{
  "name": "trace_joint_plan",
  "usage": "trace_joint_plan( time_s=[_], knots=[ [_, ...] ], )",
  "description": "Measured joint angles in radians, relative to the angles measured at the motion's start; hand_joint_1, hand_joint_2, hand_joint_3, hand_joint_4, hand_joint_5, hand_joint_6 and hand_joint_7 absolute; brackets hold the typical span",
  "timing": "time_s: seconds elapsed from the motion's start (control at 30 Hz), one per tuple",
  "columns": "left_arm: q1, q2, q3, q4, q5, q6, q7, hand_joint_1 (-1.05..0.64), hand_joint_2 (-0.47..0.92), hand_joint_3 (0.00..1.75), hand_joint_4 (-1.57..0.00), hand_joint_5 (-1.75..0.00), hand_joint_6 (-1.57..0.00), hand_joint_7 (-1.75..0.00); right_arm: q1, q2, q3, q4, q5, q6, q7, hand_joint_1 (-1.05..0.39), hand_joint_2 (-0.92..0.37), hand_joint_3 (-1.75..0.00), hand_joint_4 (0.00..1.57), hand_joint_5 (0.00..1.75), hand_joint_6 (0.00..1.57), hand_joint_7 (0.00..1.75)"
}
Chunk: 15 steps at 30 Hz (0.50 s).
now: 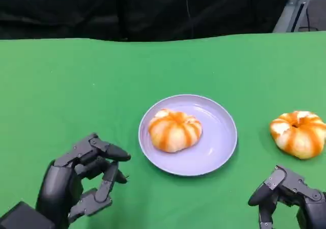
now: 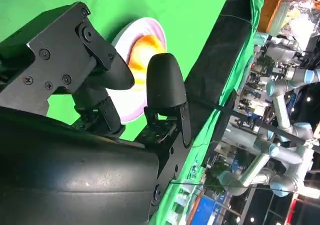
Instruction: Grasp the bread from the table and place it into the plate.
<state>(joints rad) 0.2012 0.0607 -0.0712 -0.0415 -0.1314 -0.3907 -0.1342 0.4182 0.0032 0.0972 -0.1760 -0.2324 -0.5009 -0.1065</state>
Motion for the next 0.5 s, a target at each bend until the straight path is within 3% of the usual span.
trace_joint_plan(
  time_s=[0.5],
  knots=[
    [0.033,-0.024,0.020,0.050,0.004,-0.025,-0.035,0.03,0.57,1.13,-0.73,-1.68,-0.71,-1.41,-0.033,0.000,-0.008,0.008,0.040,0.000,0.026,0.05,-0.41,-1.34,0.76,1.71,0.70,1.42]
  ],
)
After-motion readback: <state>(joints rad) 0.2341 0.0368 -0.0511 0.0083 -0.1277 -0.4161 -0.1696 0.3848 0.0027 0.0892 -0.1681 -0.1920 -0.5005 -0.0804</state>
